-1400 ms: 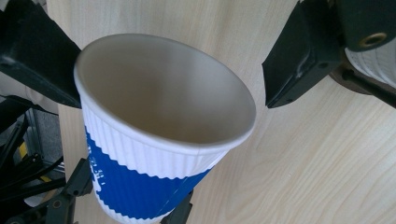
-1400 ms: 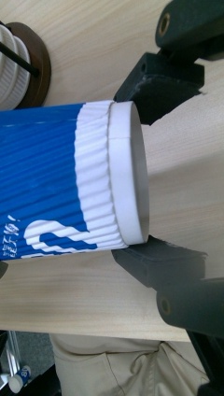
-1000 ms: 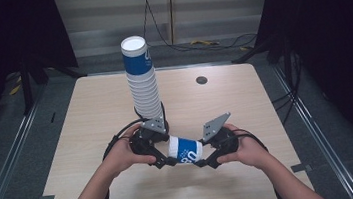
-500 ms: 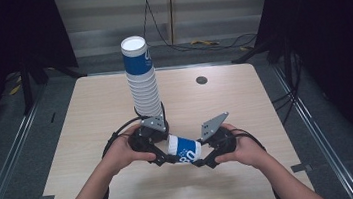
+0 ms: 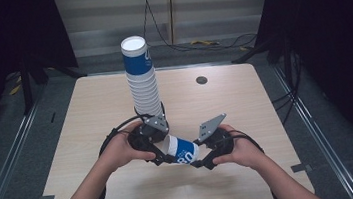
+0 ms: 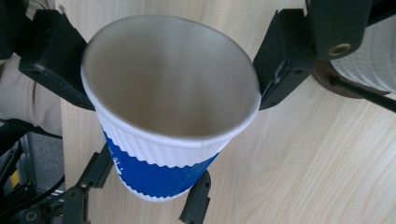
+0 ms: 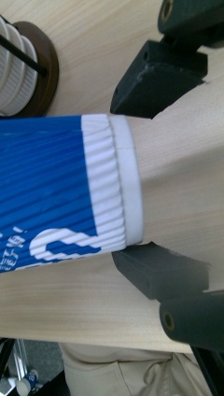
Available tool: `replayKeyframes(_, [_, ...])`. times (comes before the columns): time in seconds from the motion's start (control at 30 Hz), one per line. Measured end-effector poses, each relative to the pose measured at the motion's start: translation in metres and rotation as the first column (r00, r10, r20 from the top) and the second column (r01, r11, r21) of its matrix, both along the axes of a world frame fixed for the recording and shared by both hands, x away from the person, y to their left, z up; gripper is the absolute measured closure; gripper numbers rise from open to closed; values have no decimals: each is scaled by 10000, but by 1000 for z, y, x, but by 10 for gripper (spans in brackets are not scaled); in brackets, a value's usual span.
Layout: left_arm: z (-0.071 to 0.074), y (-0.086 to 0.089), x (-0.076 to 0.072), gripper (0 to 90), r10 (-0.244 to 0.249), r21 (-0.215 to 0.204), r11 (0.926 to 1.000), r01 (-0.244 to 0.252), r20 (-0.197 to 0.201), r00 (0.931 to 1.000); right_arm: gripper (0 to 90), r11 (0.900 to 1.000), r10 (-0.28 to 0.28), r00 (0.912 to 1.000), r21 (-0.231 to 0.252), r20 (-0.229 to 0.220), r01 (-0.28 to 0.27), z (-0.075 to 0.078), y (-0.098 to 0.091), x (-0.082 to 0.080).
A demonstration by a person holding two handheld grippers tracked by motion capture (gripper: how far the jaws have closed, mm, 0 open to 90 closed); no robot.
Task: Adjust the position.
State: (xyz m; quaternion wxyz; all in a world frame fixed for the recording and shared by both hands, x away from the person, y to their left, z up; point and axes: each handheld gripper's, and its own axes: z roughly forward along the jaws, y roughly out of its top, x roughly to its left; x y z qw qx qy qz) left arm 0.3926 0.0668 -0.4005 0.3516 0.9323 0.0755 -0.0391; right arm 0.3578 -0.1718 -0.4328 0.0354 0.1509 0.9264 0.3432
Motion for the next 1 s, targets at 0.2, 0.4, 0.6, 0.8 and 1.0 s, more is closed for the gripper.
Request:
replayKeyframes(0.2, [2, 0, 0, 196, -22, 400, 9992, 21, 11, 10000, 236, 10000, -34, 10000, -86, -32, 33, 0, 0, 0])
replayKeyframes(0.4, [6, -1, -1, 195, 42, 1031, 9947, -53, 109, 9999, 200, 9991, -80, 9999, -416, 130, 85, 1, -5, 0])
replayKeyframes(0.6, [6, -3, 0, 191, -6, 1576, 9875, 1, 28, 10000, 184, 9974, -216, 9997, -684, 131, 224, 2, -8, 1])
replayKeyframes(0.8, [6, -5, 0, 188, -35, 2090, 9779, 25, 43, 10000, 168, 9952, -276, 9996, -939, 85, 283, 2, -11, 1])
replayKeyframes(1.0, [8, -7, 1, 187, -213, 2513, 9677, 197, 38, 9998, 151, 9933, -404, 9991, -1075, 157, 418, 2, -14, 1])
